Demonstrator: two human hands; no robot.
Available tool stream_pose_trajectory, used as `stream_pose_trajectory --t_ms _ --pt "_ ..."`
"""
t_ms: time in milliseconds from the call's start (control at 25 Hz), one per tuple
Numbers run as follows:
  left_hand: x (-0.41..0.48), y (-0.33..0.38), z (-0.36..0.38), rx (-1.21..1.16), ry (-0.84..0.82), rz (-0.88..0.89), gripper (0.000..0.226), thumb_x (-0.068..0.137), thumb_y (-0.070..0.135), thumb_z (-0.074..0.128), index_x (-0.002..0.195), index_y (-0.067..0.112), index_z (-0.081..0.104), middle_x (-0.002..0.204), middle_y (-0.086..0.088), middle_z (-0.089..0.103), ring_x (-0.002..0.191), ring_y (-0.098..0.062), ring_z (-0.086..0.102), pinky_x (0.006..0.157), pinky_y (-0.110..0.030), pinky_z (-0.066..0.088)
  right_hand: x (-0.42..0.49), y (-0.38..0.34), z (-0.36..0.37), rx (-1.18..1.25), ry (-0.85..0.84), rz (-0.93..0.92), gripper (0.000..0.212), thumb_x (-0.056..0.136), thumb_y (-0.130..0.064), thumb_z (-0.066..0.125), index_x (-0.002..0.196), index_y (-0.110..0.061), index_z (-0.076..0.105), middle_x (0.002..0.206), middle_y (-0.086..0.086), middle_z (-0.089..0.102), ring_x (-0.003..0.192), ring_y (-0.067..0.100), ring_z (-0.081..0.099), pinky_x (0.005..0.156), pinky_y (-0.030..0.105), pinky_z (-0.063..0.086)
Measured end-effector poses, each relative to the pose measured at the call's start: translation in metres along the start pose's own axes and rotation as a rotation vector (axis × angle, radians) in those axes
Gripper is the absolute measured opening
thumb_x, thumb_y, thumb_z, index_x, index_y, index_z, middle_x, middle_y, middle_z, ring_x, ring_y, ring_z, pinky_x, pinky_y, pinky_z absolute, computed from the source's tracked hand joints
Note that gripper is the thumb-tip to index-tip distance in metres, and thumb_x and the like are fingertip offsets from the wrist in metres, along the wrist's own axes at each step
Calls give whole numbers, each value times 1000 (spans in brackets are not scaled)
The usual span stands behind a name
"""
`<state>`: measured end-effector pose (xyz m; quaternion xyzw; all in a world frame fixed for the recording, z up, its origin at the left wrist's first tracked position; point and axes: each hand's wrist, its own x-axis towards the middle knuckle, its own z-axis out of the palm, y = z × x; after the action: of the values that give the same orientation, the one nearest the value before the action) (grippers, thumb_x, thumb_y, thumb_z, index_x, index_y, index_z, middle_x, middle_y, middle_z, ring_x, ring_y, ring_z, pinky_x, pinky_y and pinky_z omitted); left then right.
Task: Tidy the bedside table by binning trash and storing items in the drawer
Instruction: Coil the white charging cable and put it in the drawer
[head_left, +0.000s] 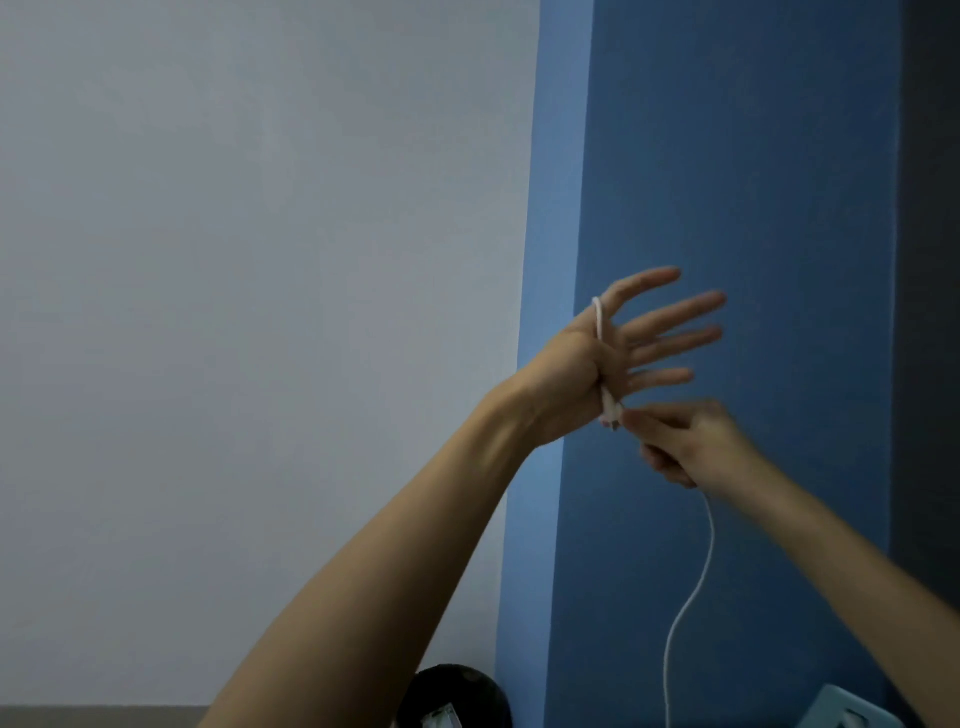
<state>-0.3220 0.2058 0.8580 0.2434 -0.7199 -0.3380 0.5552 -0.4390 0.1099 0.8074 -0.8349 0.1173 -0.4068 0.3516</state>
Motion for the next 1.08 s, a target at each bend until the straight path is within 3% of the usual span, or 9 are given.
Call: stream_pose_trajectory --t_ms 120,200,360,400,480,640,760,880,1080 --pt "-3 0 -14 221 99 -11 67 81 -21 19 141 4 34 148 -16 38 139 -23 34 108 -36 36 -17 -11 3 -128 -94 -1 14 86 -21 60 92 -24 72 39 -4 41 35 4 34 37 14 30" --pt "-5 -7 -19 396 64 -96 67 75 -22 24 136 0 40 144 -18 43 136 -22 38 111 -36 32 -28 -18 -1 -350 -179 -80 16 86 -19 61 89 -31 71 40 -4 47 39 4 40 42 14 34" --pt "-10 -26 -20 514 -47 -233 49 70 -11 34 115 0 52 104 -10 62 94 -8 61 87 -18 49 -30 -37 -19 -793 -66 -311 12 81 -28 65 71 -30 72 52 -10 61 51 9 53 49 20 37" --pt "-11 -30 -18 477 -78 -251 35 75 -5 37 105 3 53 94 -5 62 88 -7 61 84 -18 50 -31 -44 -24 -779 -27 -356 14 79 -28 68 66 -29 72 51 -9 62 49 11 53 47 19 36" --pt "-14 -35 -14 356 -136 -261 28 76 -4 38 101 2 51 95 -9 61 97 -21 60 101 -33 46 -30 -53 -32 -603 -23 -384 18 76 -18 72 59 -25 71 49 -4 65 42 10 50 44 12 34" --pt "-17 -35 -11 260 -246 -253 40 82 -6 33 120 -3 45 111 -13 58 115 -24 52 113 -39 29 -24 -52 -40 -401 -18 -409 18 71 -8 74 61 -22 72 52 8 65 43 10 53 46 14 41" --pt "-22 -38 -7 251 -338 -237 33 92 3 24 111 3 51 93 2 68 92 -13 64 88 -25 48 -19 -48 -44 -357 85 -418 12 68 -8 76 63 -17 71 55 2 67 44 8 53 46 14 43" --pt "-21 -35 6 258 -281 -209 29 94 0 25 101 11 52 69 8 64 55 -2 55 58 -14 42 -11 -45 -42 -241 125 -438 15 70 -7 73 68 -21 72 53 -2 64 46 7 52 46 10 40" --pt "-14 -30 16 158 -312 -140 27 90 -11 32 79 12 42 80 1 71 61 -8 64 59 -16 48 2 -35 -35 70 187 -368 13 73 -31 61 73 -34 74 46 -7 59 49 13 49 49 17 44"
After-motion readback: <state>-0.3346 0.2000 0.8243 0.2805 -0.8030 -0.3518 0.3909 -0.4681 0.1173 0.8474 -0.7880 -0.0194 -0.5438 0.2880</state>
